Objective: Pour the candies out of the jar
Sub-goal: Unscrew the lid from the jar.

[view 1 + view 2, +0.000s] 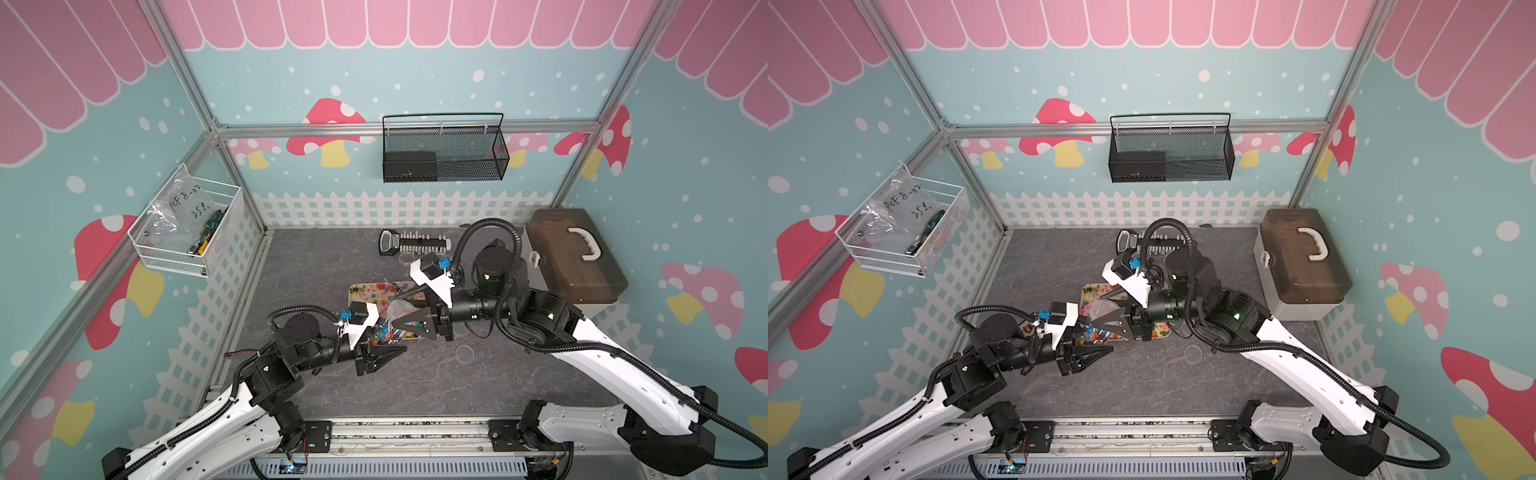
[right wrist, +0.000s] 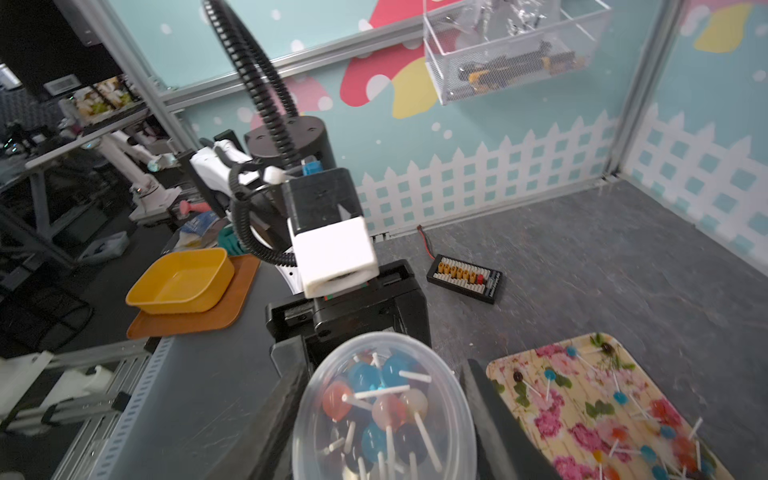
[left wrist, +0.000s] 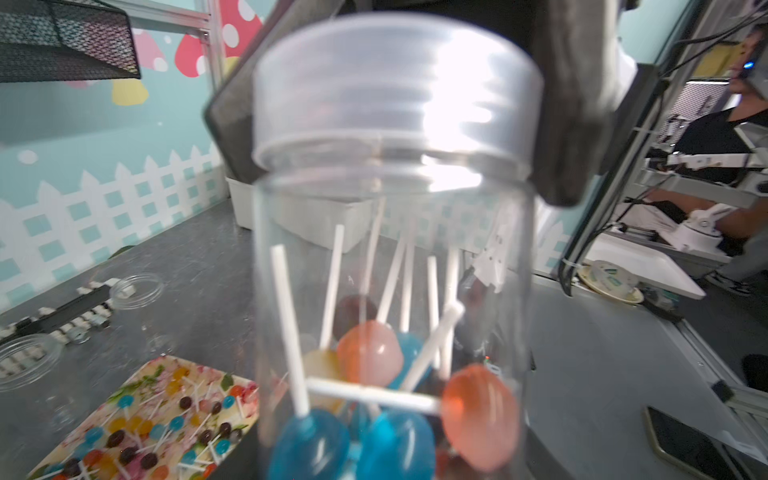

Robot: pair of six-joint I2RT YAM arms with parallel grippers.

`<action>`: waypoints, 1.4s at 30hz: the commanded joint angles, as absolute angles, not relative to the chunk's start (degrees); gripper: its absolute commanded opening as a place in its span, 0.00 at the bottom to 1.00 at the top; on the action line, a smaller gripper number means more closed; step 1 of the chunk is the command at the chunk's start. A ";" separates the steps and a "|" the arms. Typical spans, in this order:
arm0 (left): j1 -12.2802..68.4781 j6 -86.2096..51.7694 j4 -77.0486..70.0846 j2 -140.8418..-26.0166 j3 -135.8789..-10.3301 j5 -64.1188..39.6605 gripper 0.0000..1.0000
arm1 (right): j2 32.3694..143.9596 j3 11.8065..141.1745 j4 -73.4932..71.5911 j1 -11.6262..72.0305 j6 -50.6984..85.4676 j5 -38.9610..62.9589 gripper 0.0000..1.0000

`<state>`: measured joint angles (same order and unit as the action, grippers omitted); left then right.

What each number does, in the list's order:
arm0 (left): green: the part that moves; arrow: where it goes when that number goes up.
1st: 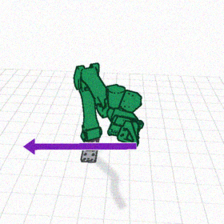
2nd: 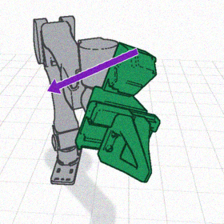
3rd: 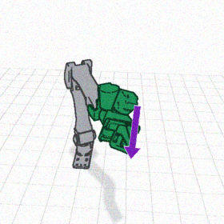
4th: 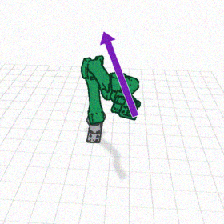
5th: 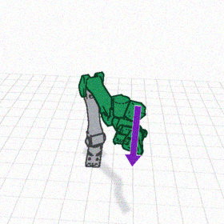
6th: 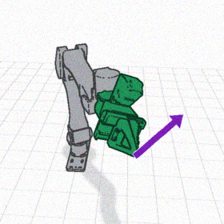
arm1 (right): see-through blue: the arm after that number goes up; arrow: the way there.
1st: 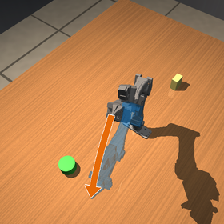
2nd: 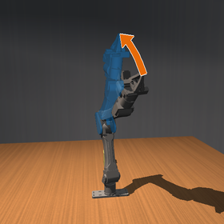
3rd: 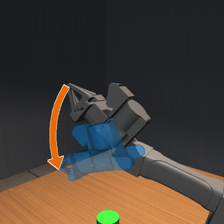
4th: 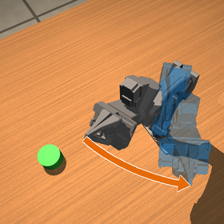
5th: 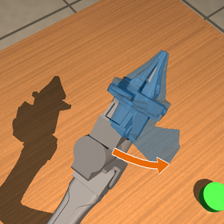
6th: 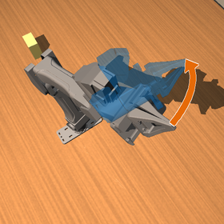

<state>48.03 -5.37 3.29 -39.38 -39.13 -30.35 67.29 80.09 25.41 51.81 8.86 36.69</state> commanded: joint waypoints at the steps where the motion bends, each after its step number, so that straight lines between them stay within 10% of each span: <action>1: 48.25 -9.50 7.20 -37.46 -40.35 -36.57 0.44 | 67.38 82.85 24.18 49.75 -2.07 40.96 0.32; 15: 48.25 -6.43 1.88 -35.35 -36.29 -25.86 0.45 | 63.36 78.65 19.74 49.55 7.19 37.89 0.69; 25: 48.25 2.07 2.69 -38.84 -35.14 -14.83 0.44 | 65.05 76.99 21.34 50.13 32.62 20.94 0.64; 42: 48.25 6.65 1.94 -41.34 -34.89 -10.28 0.44 | 67.66 74.21 22.92 52.72 36.54 15.61 0.70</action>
